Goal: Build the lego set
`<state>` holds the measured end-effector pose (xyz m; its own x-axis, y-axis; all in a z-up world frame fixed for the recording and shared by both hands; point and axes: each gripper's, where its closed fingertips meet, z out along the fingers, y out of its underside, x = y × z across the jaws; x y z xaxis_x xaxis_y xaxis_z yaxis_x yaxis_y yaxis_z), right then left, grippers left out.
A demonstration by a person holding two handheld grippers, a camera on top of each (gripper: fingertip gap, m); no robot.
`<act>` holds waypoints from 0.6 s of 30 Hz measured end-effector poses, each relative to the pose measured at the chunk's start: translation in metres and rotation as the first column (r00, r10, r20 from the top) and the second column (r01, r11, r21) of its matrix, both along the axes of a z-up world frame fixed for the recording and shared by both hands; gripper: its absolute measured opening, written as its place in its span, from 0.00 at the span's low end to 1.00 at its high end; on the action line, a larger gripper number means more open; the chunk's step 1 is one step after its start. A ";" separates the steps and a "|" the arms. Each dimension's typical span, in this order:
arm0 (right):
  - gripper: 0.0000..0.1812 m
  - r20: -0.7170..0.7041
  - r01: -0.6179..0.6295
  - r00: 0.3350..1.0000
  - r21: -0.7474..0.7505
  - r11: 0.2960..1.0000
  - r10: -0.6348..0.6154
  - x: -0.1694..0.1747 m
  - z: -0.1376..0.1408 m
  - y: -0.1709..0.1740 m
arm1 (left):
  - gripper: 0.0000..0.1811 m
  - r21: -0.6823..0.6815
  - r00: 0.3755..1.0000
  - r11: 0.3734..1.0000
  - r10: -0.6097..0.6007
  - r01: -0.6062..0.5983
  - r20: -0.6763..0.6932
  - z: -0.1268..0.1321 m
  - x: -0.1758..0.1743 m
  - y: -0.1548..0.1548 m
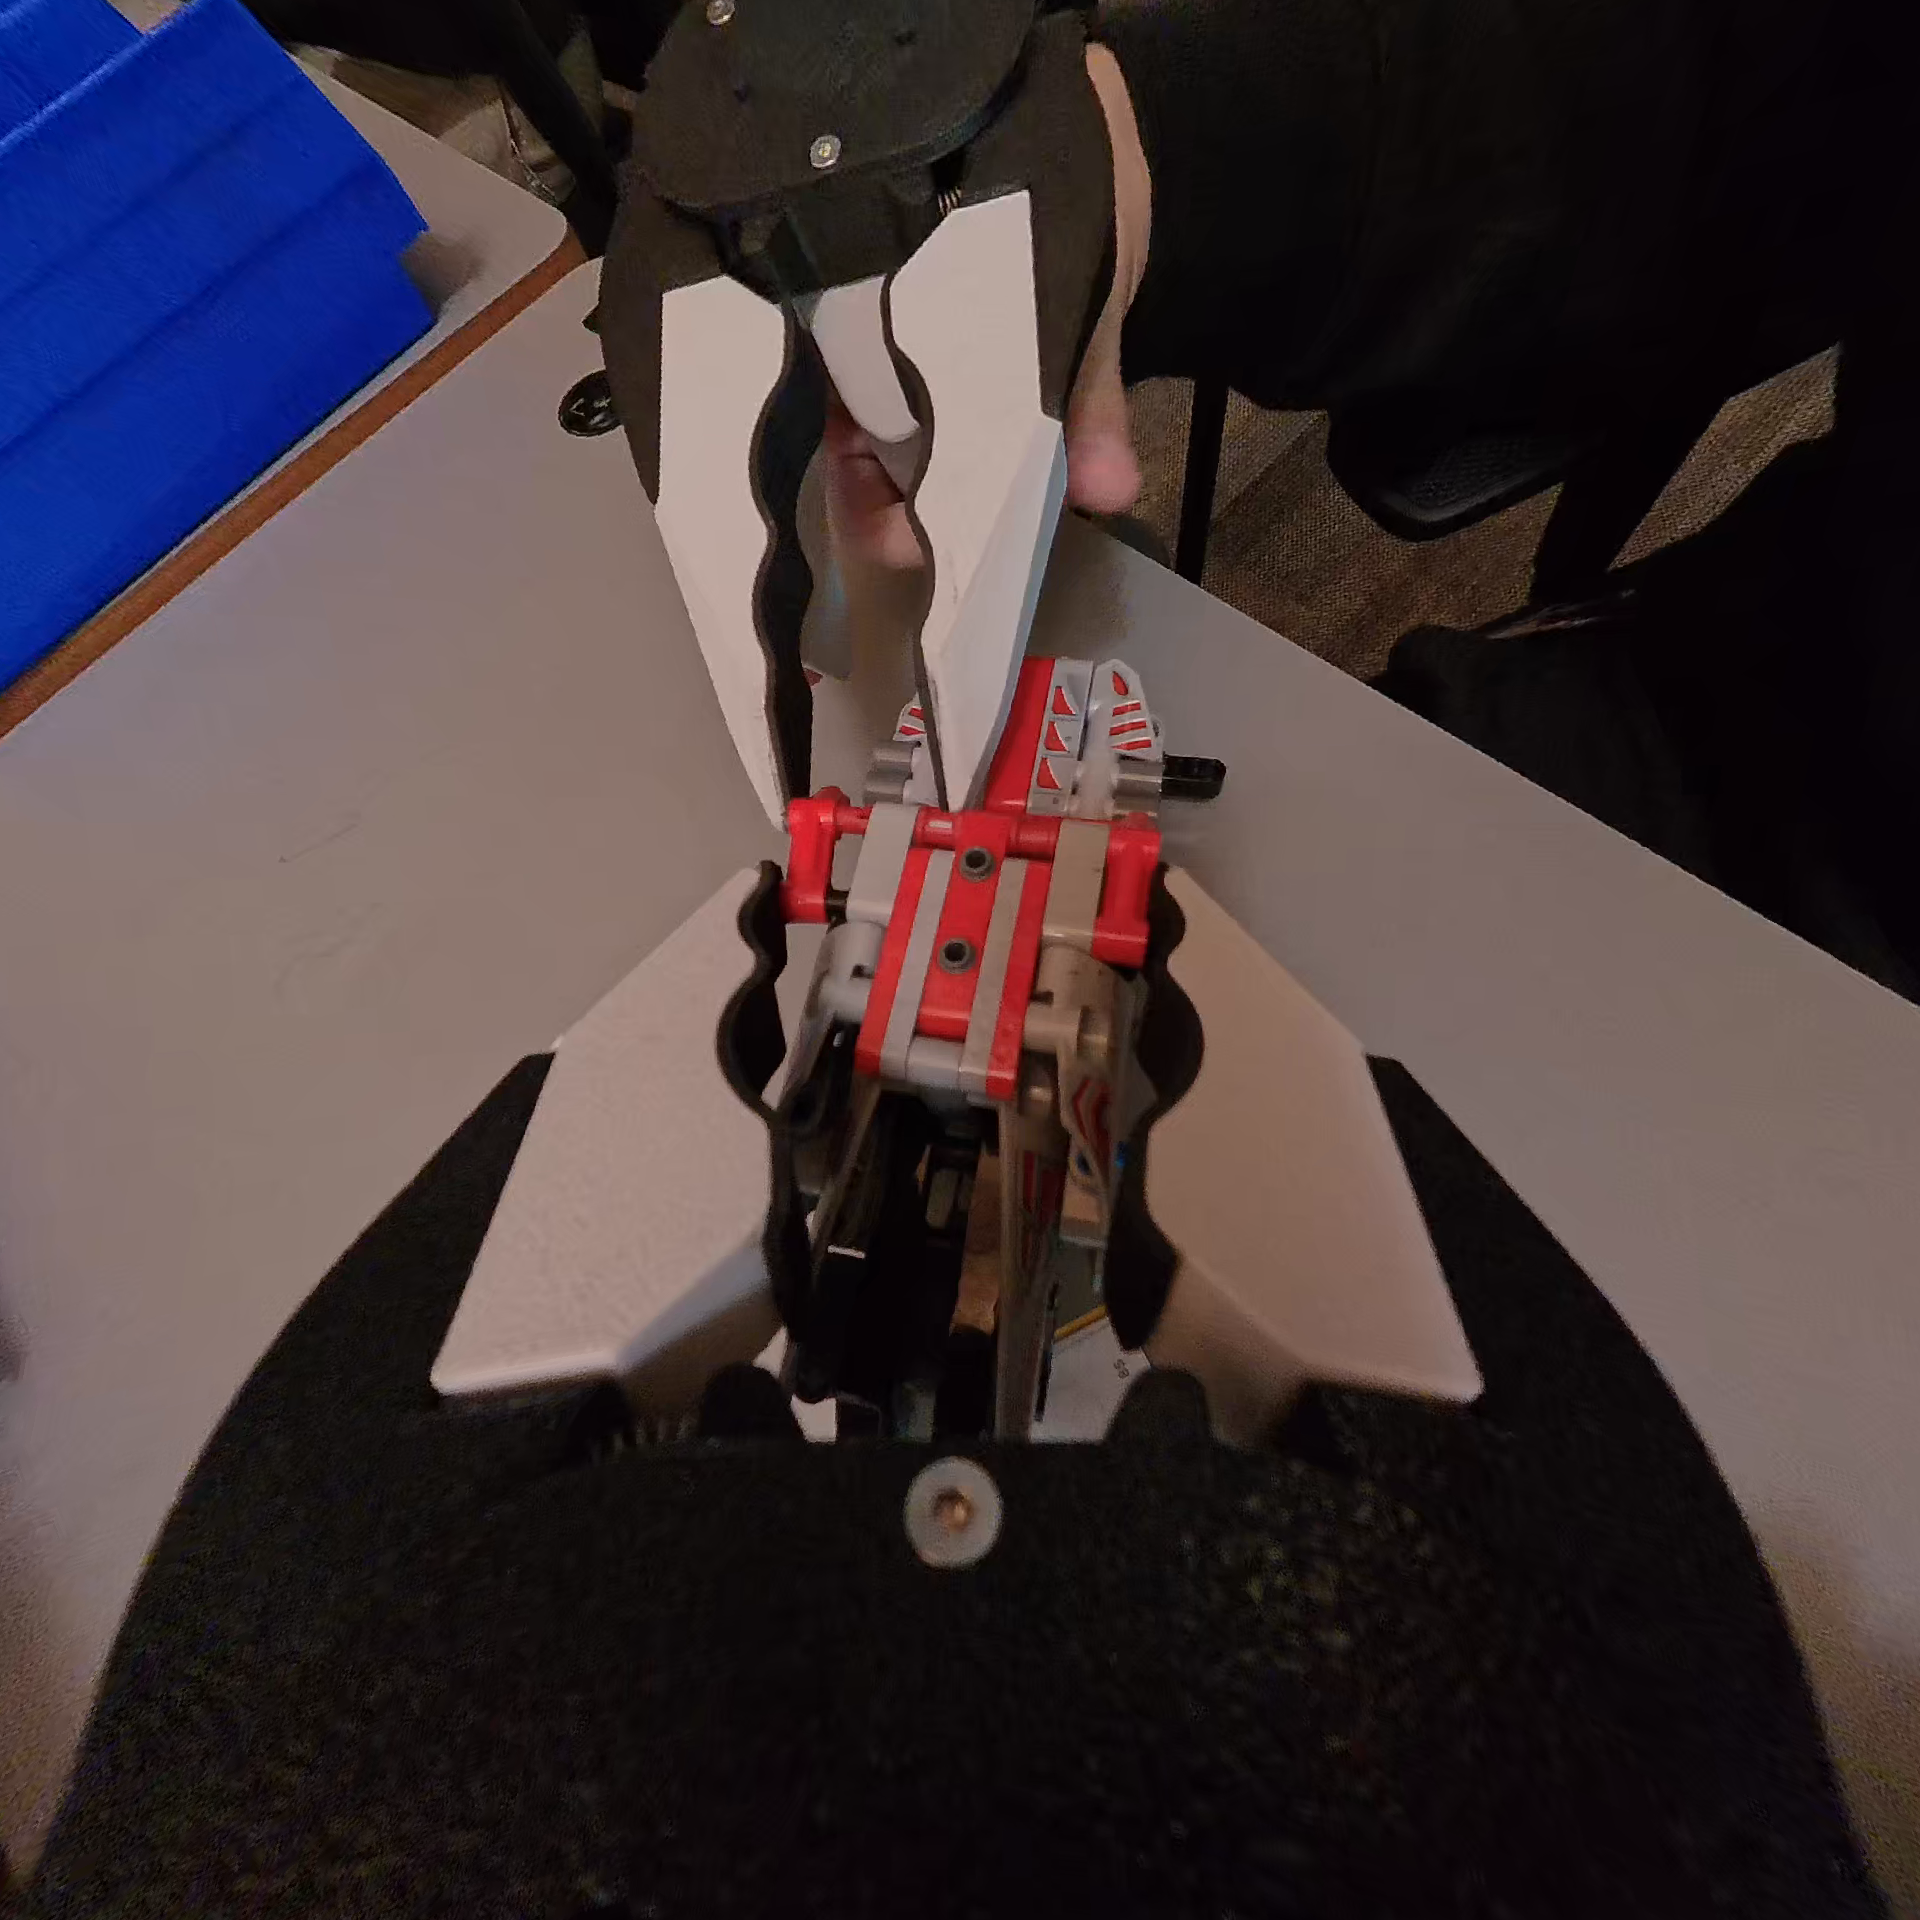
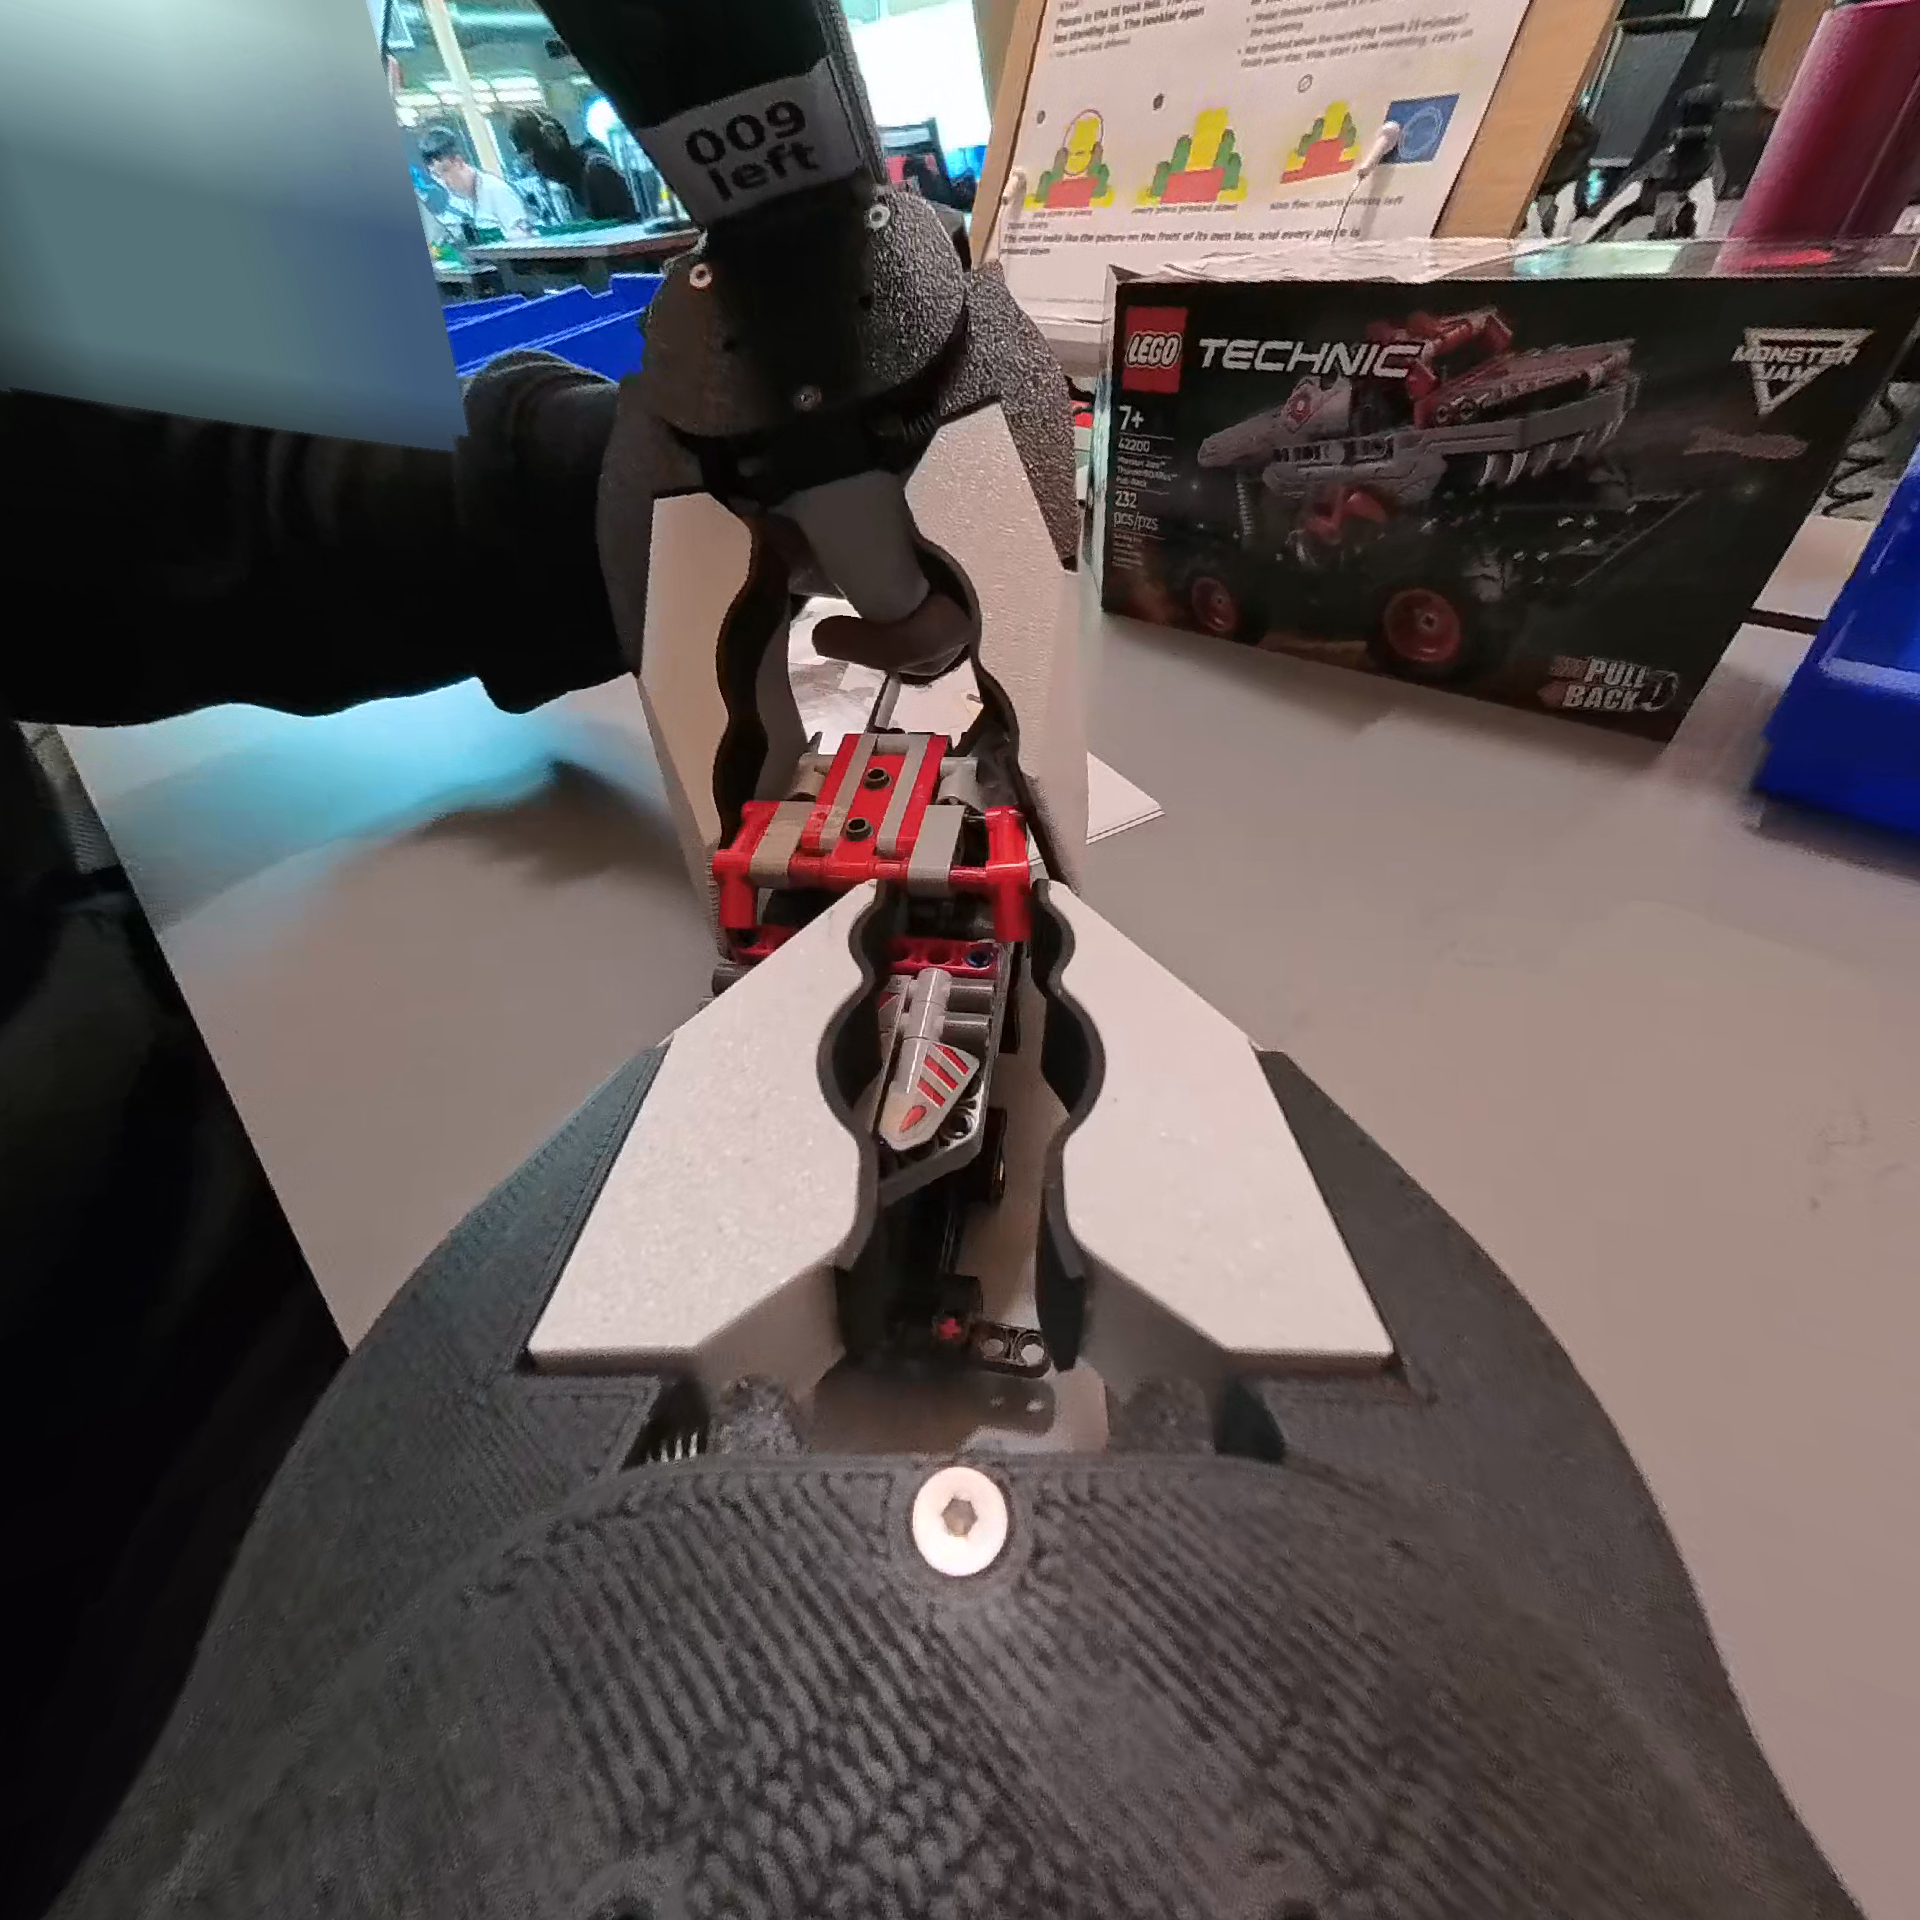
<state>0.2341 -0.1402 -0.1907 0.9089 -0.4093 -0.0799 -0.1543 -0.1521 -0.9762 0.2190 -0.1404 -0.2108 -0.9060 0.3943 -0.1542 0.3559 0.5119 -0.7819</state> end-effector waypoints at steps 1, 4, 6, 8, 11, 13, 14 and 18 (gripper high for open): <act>0.14 0.007 0.003 1.000 -0.007 1.000 -0.003 0.000 0.000 0.000 | 0.37 0.001 1.000 1.000 -0.001 0.001 0.001 0.000 0.000 0.000; 0.27 0.027 -0.054 0.998 -0.030 0.998 0.055 -0.010 0.000 0.003 | 0.37 0.001 1.000 1.000 0.006 -0.006 -0.003 0.000 0.001 0.000; 0.35 0.012 -0.087 0.996 -0.034 0.996 0.087 -0.017 0.000 0.006 | 0.37 0.001 1.000 1.000 0.006 -0.006 -0.003 0.000 0.001 -0.001; 0.38 0.046 -0.037 0.998 -0.122 0.992 0.043 -0.010 -0.008 0.006 | 0.37 0.002 1.000 1.000 0.010 -0.010 -0.005 0.000 0.002 -0.001; 0.41 0.076 -0.024 0.996 -0.210 0.977 0.041 -0.011 -0.014 0.013 | 0.37 -0.001 0.999 0.999 0.037 -0.037 -0.005 0.000 0.005 -0.002; 0.39 0.076 -0.008 0.997 -0.226 0.974 0.026 -0.010 -0.013 0.013 | 0.37 -0.002 0.999 0.999 0.035 -0.035 0.001 0.000 0.005 -0.001; 0.38 0.072 -0.004 0.997 -0.216 0.976 0.020 -0.009 -0.011 0.013 | 0.37 -0.001 0.999 0.999 0.037 -0.037 0.001 0.000 0.004 -0.001; 0.38 0.039 -0.008 0.999 -0.132 0.991 0.013 -0.008 -0.003 0.013 | 0.37 0.009 1.000 0.999 0.031 -0.031 0.000 0.000 0.004 -0.001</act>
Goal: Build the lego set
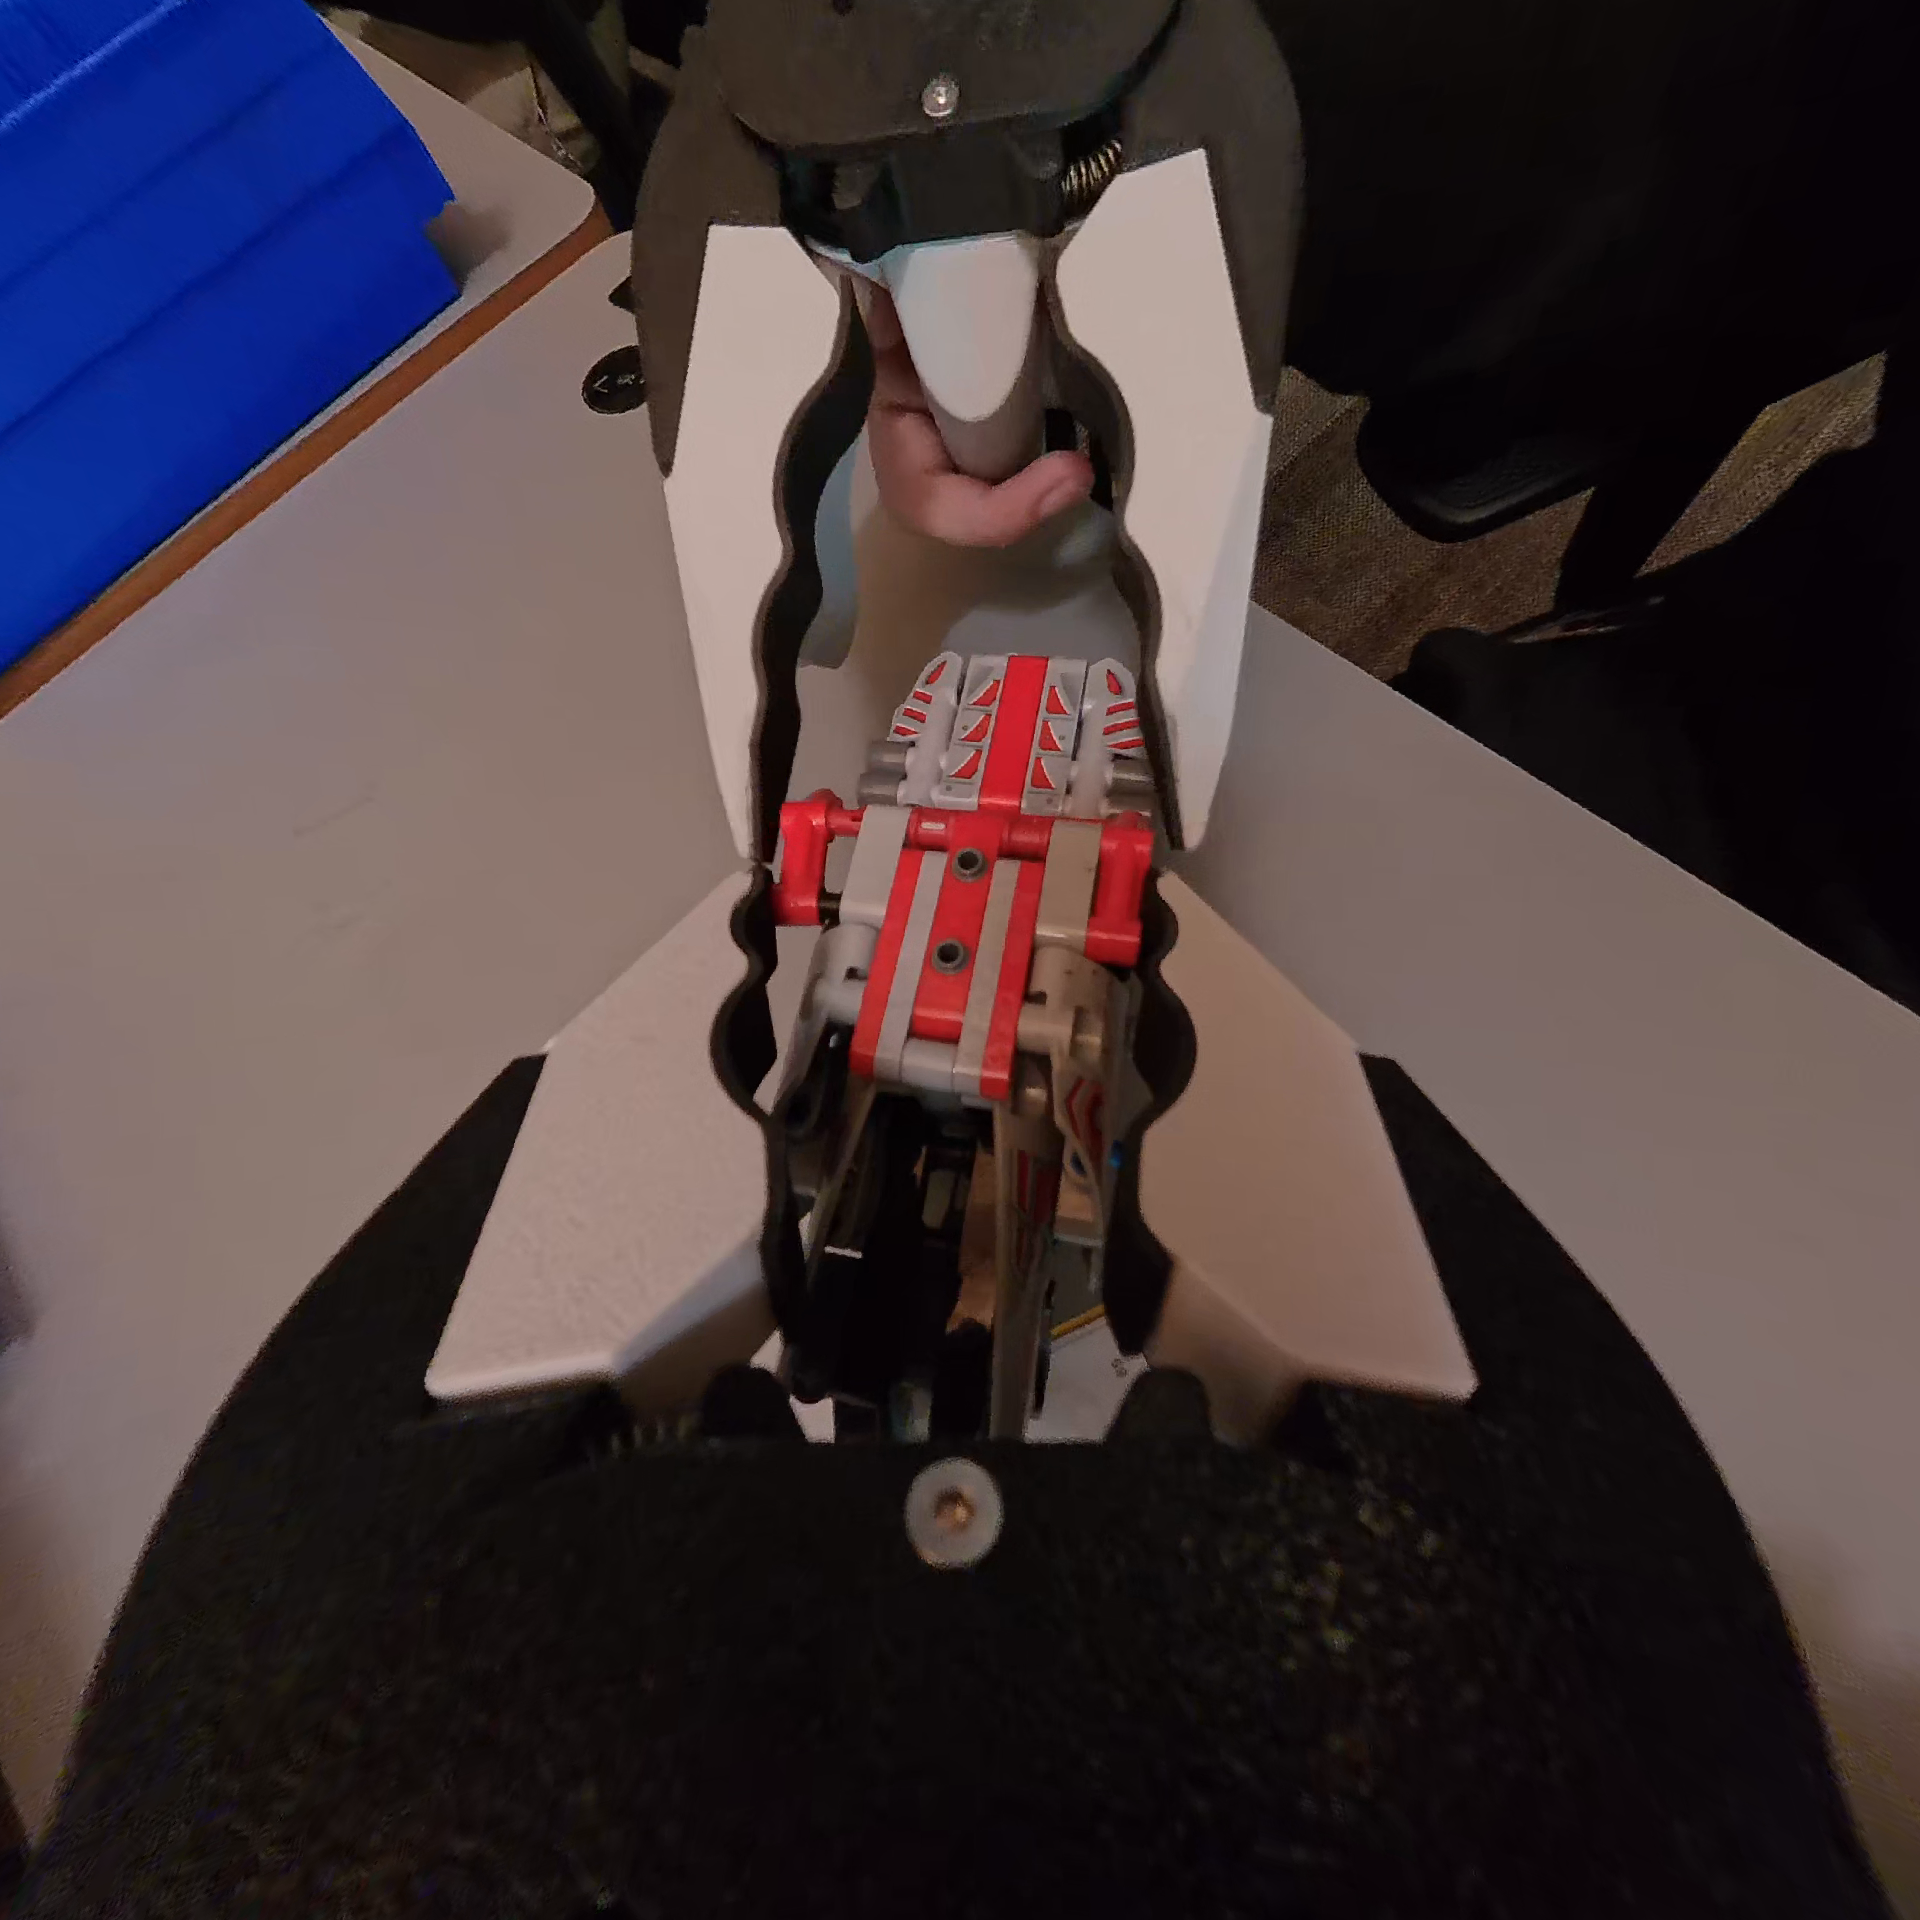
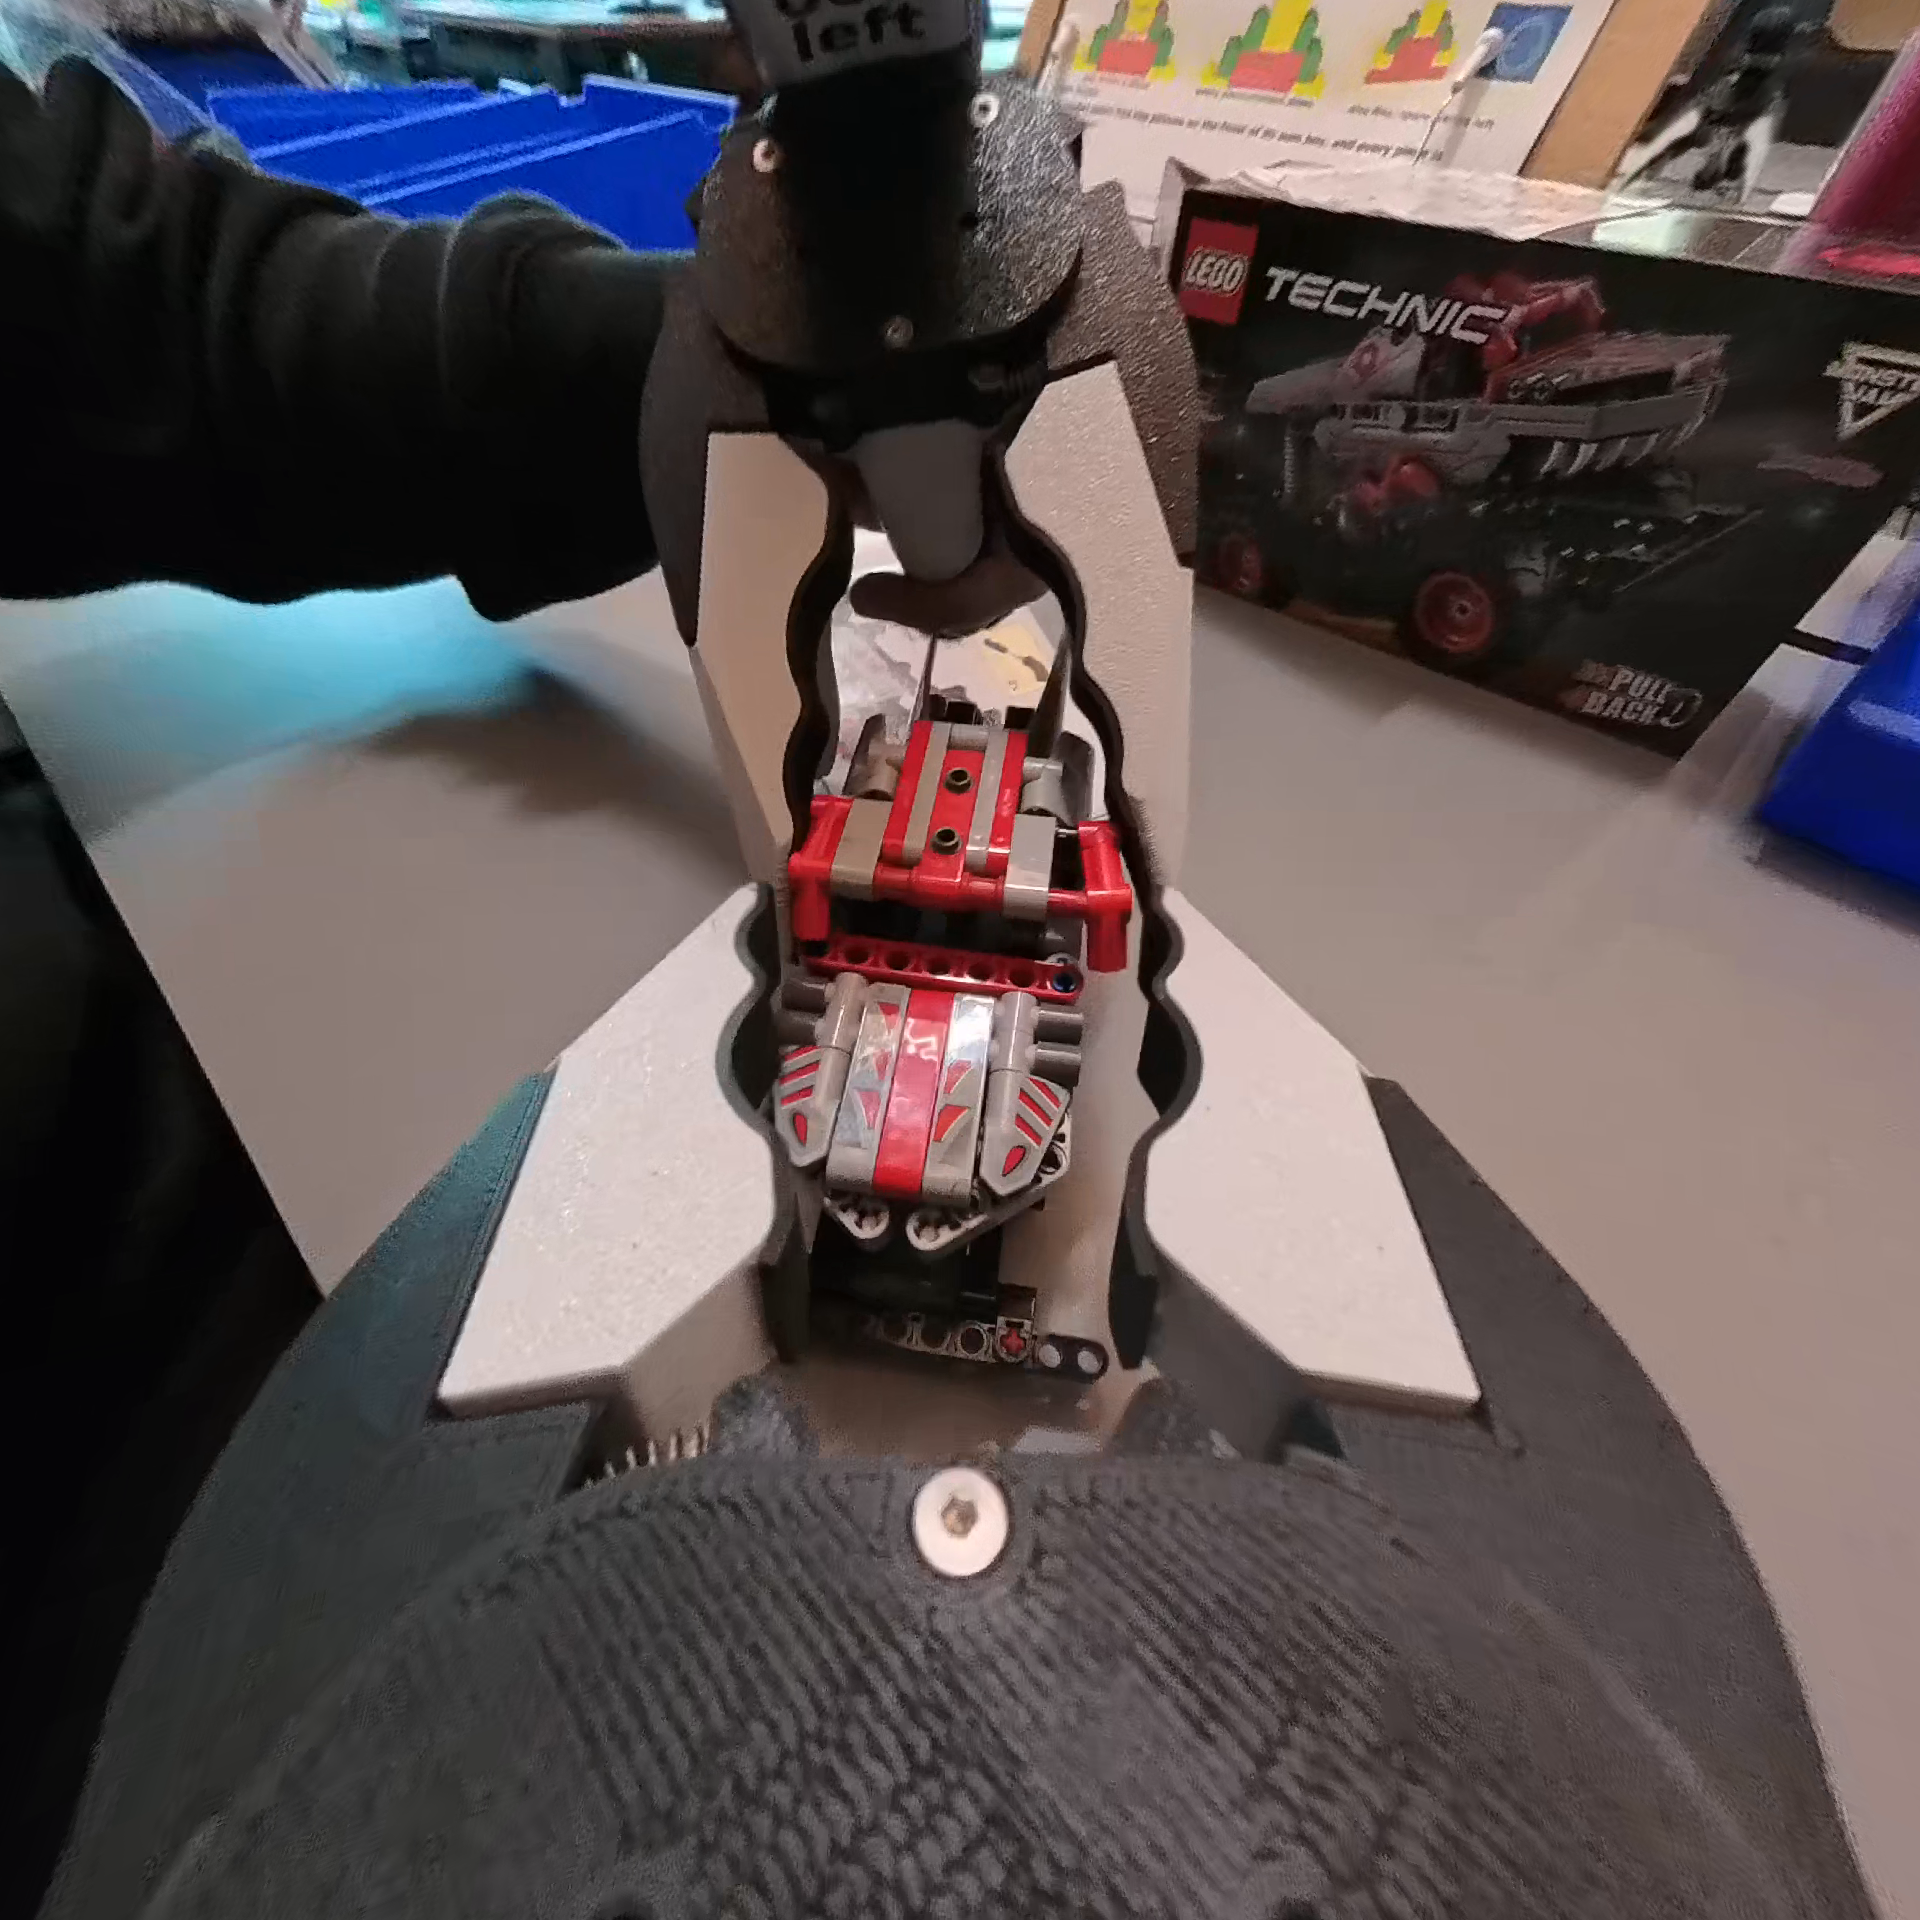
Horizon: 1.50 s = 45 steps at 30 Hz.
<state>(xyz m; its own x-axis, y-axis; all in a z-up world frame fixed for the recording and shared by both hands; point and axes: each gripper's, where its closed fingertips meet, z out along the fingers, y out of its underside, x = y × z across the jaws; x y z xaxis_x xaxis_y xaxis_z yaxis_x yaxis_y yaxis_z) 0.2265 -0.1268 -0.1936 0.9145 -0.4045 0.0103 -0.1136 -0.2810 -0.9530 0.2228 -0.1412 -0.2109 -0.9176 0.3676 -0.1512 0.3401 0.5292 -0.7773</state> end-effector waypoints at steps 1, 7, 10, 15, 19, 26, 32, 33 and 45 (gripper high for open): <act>0.38 -0.005 0.000 1.000 0.002 1.000 0.000 0.000 0.000 0.000 | 0.37 -0.002 1.000 1.000 -0.005 0.005 0.000 0.000 0.000 0.000; 0.38 -0.043 0.034 0.999 -0.009 0.999 -0.034 0.002 -0.002 0.004 | 0.37 -0.012 1.000 1.000 -0.002 0.002 0.001 0.001 0.001 0.003; 0.37 -0.032 0.058 0.998 -0.027 0.998 -0.059 0.002 -0.001 0.004 | 0.36 -0.023 1.000 1.000 -0.001 0.001 -0.012 0.002 0.001 0.004; 0.36 -0.019 0.082 0.996 -0.064 0.995 -0.083 0.000 -0.002 0.005 | 0.36 -0.031 1.000 0.999 -0.015 0.016 0.012 0.002 -0.002 0.005; 0.36 0.011 0.081 0.997 -0.085 0.993 -0.080 -0.001 -0.002 0.005 | 0.36 -0.038 1.000 0.999 -0.018 0.018 0.017 0.002 -0.002 0.005; 0.36 -0.030 0.093 0.995 -0.030 0.995 -0.094 -0.001 -0.001 0.005 | 0.36 -0.036 1.000 0.999 -0.024 0.024 -0.001 0.002 -0.001 0.004; 0.36 -0.004 0.110 0.994 -0.018 0.994 -0.110 -0.002 -0.001 0.005 | 0.36 -0.032 0.999 0.999 -0.033 0.033 0.002 0.001 -0.002 0.005; 0.36 -0.005 0.109 0.994 -0.020 0.994 -0.109 -0.002 -0.001 0.005 | 0.36 -0.033 1.000 0.999 -0.029 0.029 0.003 0.001 -0.002 0.005; 0.36 -0.006 0.145 0.989 0.032 0.989 -0.145 -0.002 -0.001 0.007 | 0.35 -0.055 0.999 0.998 -0.030 0.031 0.015 0.002 -0.002 0.008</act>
